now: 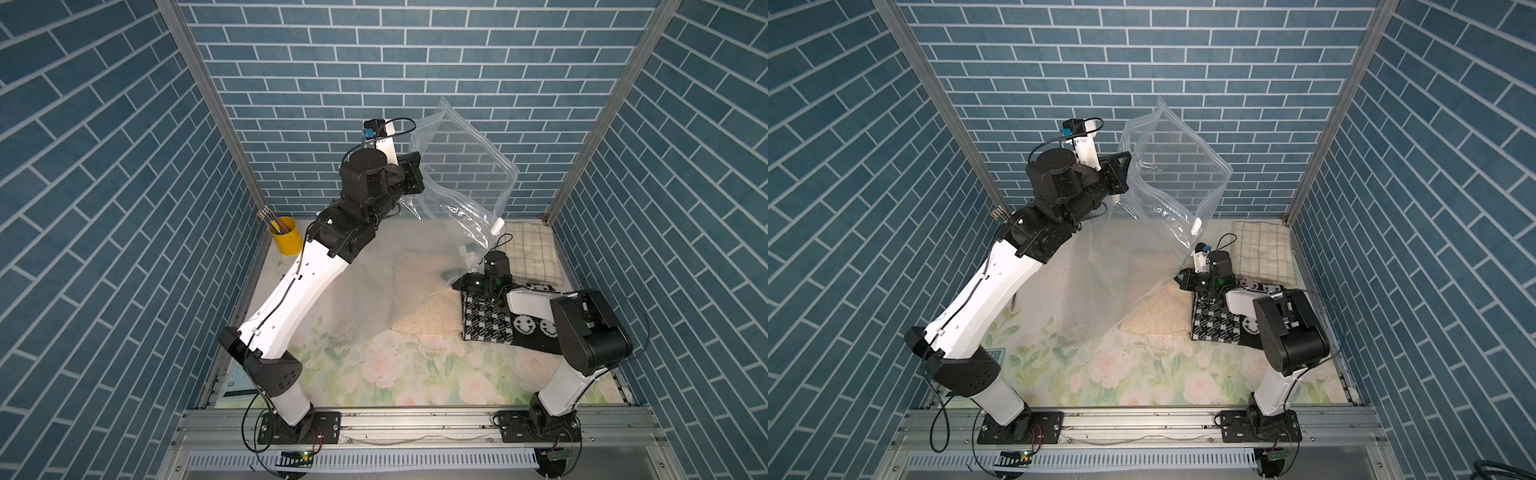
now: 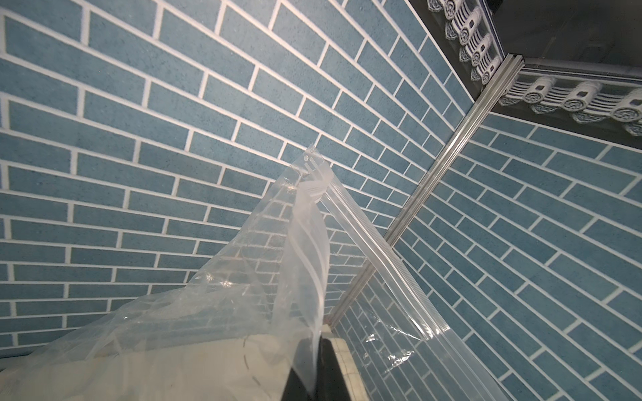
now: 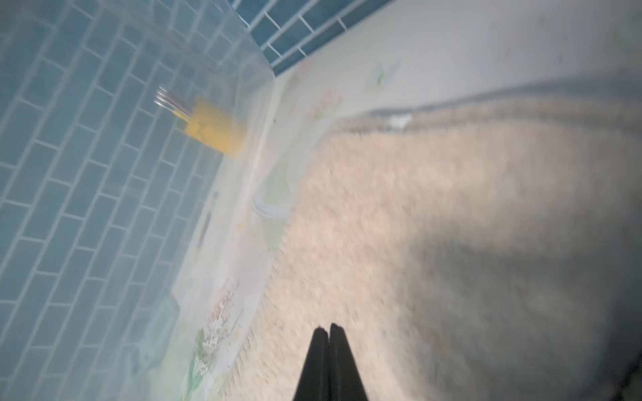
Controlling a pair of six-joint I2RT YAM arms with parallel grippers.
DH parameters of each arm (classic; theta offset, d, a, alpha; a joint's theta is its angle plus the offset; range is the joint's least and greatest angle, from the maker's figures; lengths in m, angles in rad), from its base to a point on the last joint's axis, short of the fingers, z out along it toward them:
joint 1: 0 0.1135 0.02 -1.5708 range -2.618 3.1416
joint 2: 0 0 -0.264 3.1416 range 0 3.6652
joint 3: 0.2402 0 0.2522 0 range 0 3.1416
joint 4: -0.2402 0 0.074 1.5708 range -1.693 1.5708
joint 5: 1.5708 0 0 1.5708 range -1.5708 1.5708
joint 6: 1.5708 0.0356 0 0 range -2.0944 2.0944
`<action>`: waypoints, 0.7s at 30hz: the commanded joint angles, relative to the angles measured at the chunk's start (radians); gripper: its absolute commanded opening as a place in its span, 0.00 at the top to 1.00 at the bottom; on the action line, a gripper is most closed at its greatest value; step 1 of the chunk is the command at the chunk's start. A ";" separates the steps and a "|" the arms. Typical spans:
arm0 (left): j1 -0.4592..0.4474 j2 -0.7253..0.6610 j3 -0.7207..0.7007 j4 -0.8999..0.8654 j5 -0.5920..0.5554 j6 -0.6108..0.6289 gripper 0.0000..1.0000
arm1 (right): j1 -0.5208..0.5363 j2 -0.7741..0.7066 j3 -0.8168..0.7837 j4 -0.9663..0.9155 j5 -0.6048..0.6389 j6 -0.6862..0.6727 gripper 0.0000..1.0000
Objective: Take the scarf out of the vacuum bag
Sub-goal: Place the scarf at the center of the board.
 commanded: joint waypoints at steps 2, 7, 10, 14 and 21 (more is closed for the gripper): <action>0.006 -0.043 -0.002 0.047 0.002 0.001 1.00 | 0.039 0.092 -0.033 -0.085 0.050 -0.034 1.00; 0.006 -0.044 0.009 0.038 -0.002 0.005 1.00 | 0.048 0.058 -0.049 -0.079 0.063 -0.021 1.00; 0.006 -0.039 0.015 0.033 -0.002 0.005 1.00 | 0.044 -0.053 -0.043 -0.092 0.094 -0.024 1.00; 0.005 -0.024 0.032 0.007 -0.003 0.007 1.00 | 0.027 -0.215 -0.041 -0.084 0.120 -0.016 1.00; 0.006 -0.044 -0.026 0.025 0.000 0.003 1.00 | 0.004 -0.464 0.004 -0.278 0.416 -0.098 1.00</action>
